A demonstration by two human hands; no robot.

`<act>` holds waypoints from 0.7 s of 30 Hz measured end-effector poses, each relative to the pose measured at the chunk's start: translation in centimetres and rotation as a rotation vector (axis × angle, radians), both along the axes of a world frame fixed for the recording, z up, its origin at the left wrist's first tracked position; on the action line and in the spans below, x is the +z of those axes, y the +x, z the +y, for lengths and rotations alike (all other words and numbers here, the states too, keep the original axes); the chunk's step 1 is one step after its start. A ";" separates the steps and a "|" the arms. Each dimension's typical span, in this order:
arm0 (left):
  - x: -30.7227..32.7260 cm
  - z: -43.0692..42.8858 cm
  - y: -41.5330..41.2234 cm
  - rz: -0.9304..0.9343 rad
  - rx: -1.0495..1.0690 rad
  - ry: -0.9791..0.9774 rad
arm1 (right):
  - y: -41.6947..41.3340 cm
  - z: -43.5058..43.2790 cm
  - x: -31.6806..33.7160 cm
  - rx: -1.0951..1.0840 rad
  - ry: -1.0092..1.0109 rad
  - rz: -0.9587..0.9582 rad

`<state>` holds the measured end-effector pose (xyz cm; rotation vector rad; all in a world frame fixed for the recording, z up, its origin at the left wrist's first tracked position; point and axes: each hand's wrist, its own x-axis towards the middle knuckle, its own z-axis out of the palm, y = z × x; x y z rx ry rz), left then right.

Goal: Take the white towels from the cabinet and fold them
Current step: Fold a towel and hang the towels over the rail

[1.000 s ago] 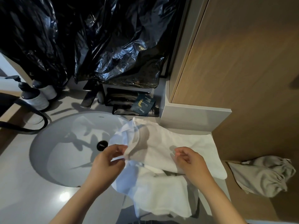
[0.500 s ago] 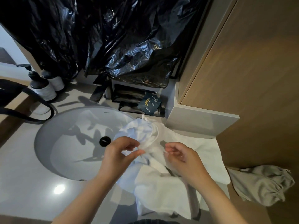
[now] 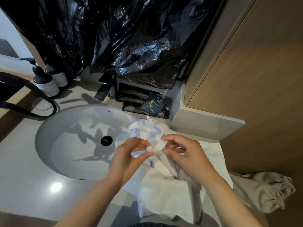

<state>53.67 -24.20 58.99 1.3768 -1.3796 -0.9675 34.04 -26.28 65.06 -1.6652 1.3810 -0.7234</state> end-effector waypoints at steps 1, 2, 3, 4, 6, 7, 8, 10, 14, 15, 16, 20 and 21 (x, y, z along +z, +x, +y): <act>0.0 -0.2 0.1 -0.013 0.017 0.005 | 0.0 0.0 0.0 -0.019 -0.003 0.003; -0.1 -0.4 0.2 -0.017 0.022 0.014 | 0.0 0.0 -0.1 -0.044 -0.018 0.018; 0.0 -0.6 0.2 -0.011 0.022 0.026 | 0.0 -0.1 -0.1 -0.068 -0.047 0.044; 0.0 -0.8 0.3 0.002 0.017 0.034 | -0.1 -0.3 -0.1 -0.084 -0.085 0.076; 0.3 -1.1 0.2 0.018 -0.012 0.020 | -0.7 -0.6 0.2 -0.067 -0.153 0.139; 0.3 -1.2 0.3 0.010 -0.029 0.005 | -1.1 -0.8 0.4 -0.040 -0.178 0.176; 0.5 -1.3 0.4 -0.007 -0.048 -0.015 | -1.6 -0.9 0.6 -0.009 -0.190 0.214; 0.7 -1.4 0.5 -0.096 -0.096 -0.109 | -2.6 -0.9 1.1 0.029 -0.183 0.279; 1.1 -2.0 -0.3 -0.282 -0.155 -0.333 | -3.8 -0.8 1.7 0.024 -0.168 0.308; 1.1 -2.2 -0.5 -0.315 -0.167 -0.359 | -3.9 -0.8 1.6 0.024 -0.166 0.309; 1.2 -2.4 -0.7 -0.355 -0.186 -0.381 | -4.0 -0.7 1.6 0.024 -0.165 0.310; 1.9 -3.4 -0.6 -0.450 -0.249 -0.432 | -4.4 -0.6 1.5 0.025 -0.157 0.317; 2.2 -3.6 -0.5 -0.450 -0.262 -0.433 | -4.4 -0.6 1.5 0.027 -0.159 0.316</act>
